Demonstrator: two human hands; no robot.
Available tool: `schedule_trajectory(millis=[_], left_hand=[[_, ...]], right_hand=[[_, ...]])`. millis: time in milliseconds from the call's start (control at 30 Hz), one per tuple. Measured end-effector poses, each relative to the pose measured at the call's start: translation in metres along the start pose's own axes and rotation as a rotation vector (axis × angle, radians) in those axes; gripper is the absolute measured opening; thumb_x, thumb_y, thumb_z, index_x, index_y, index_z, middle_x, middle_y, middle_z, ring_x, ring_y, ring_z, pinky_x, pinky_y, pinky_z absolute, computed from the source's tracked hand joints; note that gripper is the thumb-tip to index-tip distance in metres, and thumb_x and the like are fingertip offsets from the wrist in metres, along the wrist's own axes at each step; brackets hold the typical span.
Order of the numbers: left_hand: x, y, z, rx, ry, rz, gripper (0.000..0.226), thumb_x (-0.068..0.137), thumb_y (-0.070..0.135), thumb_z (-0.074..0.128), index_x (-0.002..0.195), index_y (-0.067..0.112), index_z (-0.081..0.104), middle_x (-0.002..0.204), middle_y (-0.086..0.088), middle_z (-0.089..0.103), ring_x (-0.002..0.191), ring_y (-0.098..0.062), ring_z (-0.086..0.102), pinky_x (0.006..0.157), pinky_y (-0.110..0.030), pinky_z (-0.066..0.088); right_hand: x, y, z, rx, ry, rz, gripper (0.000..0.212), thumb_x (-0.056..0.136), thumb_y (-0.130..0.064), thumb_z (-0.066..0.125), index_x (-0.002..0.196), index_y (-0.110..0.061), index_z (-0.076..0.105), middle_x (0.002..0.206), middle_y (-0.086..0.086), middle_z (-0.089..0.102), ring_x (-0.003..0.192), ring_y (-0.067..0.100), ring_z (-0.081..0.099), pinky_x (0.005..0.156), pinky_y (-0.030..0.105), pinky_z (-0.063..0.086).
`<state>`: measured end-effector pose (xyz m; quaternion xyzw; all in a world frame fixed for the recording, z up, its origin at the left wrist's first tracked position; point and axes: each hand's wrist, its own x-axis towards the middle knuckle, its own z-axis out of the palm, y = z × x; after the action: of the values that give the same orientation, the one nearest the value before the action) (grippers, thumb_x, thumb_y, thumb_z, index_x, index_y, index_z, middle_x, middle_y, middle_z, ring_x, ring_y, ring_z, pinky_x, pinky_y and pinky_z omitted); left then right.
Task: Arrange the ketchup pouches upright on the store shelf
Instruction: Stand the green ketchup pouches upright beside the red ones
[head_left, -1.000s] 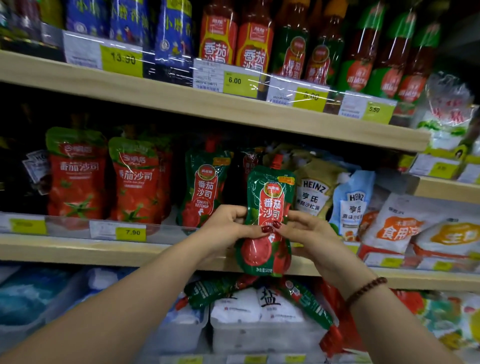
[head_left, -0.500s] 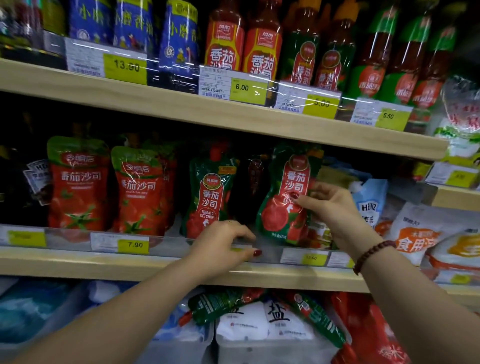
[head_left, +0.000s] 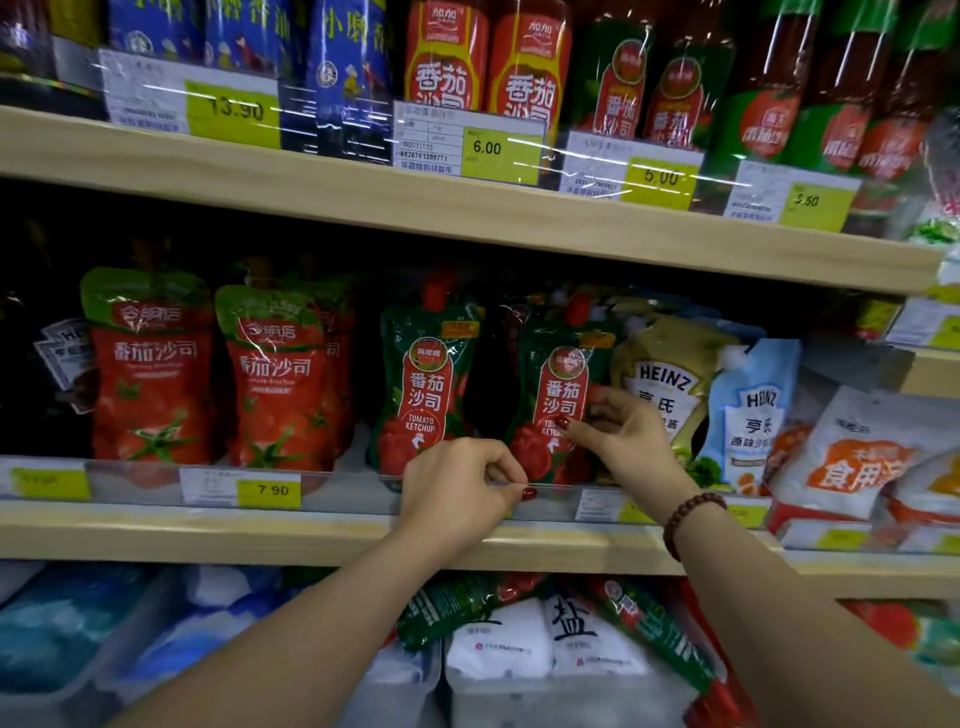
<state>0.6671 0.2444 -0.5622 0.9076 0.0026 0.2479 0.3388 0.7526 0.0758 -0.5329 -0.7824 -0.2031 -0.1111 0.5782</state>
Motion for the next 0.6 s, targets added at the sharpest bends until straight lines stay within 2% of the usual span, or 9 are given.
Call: schedule_trajectory(millis=[133,200,233,300,333,400,467,533,600], left_hand=[[0.000,0.000,0.001,0.013,0.011,-0.010,0.011,0.070,0.042,0.073,0.063,0.042,0.064,0.058,0.031,0.059,0.065,0.014,0.054,0.053,-0.012,0.029],[-0.001,0.000,0.002,0.016,0.022,0.003,0.015,0.070,0.042,0.073,0.060,0.042,0.062,0.059,0.029,0.060,0.067,0.010,0.055,0.055,-0.012,0.031],[-0.002,0.000,0.002,0.021,0.031,0.011,0.016,0.070,0.043,0.073,0.059,0.042,0.061,0.061,0.029,0.060,0.069,0.008,0.056,0.055,-0.012,0.032],[-0.003,-0.001,0.004,0.032,0.052,0.027,0.016,0.071,0.043,0.074,0.060,0.042,0.062,0.061,0.029,0.058,0.070,0.005,0.056,0.056,-0.013,0.032],[-0.004,-0.002,0.005,0.034,0.064,0.038,0.014,0.071,0.042,0.074,0.062,0.041,0.063,0.061,0.030,0.056,0.070,0.005,0.055,0.056,-0.012,0.032],[-0.006,-0.003,0.006,0.035,0.094,0.071,0.010,0.070,0.039,0.075,0.065,0.038,0.066,0.063,0.029,0.057,0.068,0.005,0.053,0.057,-0.009,0.031],[-0.009,-0.005,0.008,0.030,0.120,0.110,0.009,0.070,0.036,0.076,0.067,0.036,0.067,0.067,0.027,0.060,0.067,0.006,0.053,0.057,-0.007,0.031],[-0.010,-0.006,0.008,0.022,0.138,0.144,0.009,0.069,0.034,0.076,0.068,0.034,0.067,0.068,0.025,0.061,0.066,0.005,0.052,0.057,-0.007,0.031],[-0.010,-0.007,0.009,0.015,0.152,0.165,0.009,0.069,0.033,0.077,0.068,0.033,0.068,0.069,0.024,0.062,0.065,0.004,0.052,0.056,-0.008,0.031]], right_hand=[[0.001,-0.001,-0.003,-0.043,-0.031,0.042,0.030,0.075,-0.014,0.075,0.101,-0.019,0.060,0.101,0.003,0.064,0.087,0.014,0.063,0.062,0.015,0.052],[-0.002,-0.004,-0.004,-0.201,-0.029,0.075,0.049,0.070,-0.026,0.079,0.113,-0.016,0.056,0.106,0.001,0.064,0.088,0.012,0.063,0.069,0.023,0.054],[-0.006,-0.005,-0.004,-0.326,-0.019,0.066,0.060,0.066,-0.032,0.082,0.117,-0.016,0.054,0.103,-0.004,0.064,0.085,0.008,0.061,0.068,0.020,0.053],[-0.016,-0.008,0.000,-0.514,0.058,-0.010,0.076,0.060,-0.037,0.084,0.123,-0.018,0.046,0.087,-0.017,0.060,0.071,-0.003,0.056,0.054,0.009,0.044],[-0.021,-0.009,0.003,-0.553,0.106,-0.049,0.087,0.059,-0.037,0.085,0.130,-0.020,0.037,0.085,-0.016,0.060,0.068,-0.002,0.056,0.051,0.011,0.044],[-0.028,-0.009,0.010,-0.585,0.171,-0.121,0.110,0.061,-0.032,0.084,0.142,-0.034,0.010,0.098,-0.002,0.065,0.074,0.012,0.064,0.057,0.030,0.055],[-0.033,-0.012,0.016,-0.599,0.175,-0.166,0.121,0.064,-0.026,0.083,0.140,-0.049,-0.008,0.113,0.008,0.061,0.088,0.024,0.065,0.069,0.043,0.057],[-0.033,-0.014,0.021,-0.592,0.141,-0.191,0.121,0.066,-0.021,0.081,0.136,-0.057,-0.011,0.117,0.010,0.057,0.094,0.026,0.063,0.076,0.046,0.057],[-0.032,-0.014,0.025,-0.589,0.119,-0.185,0.118,0.067,-0.017,0.081,0.137,-0.057,-0.005,0.114,0.009,0.054,0.094,0.025,0.061,0.079,0.043,0.056]])
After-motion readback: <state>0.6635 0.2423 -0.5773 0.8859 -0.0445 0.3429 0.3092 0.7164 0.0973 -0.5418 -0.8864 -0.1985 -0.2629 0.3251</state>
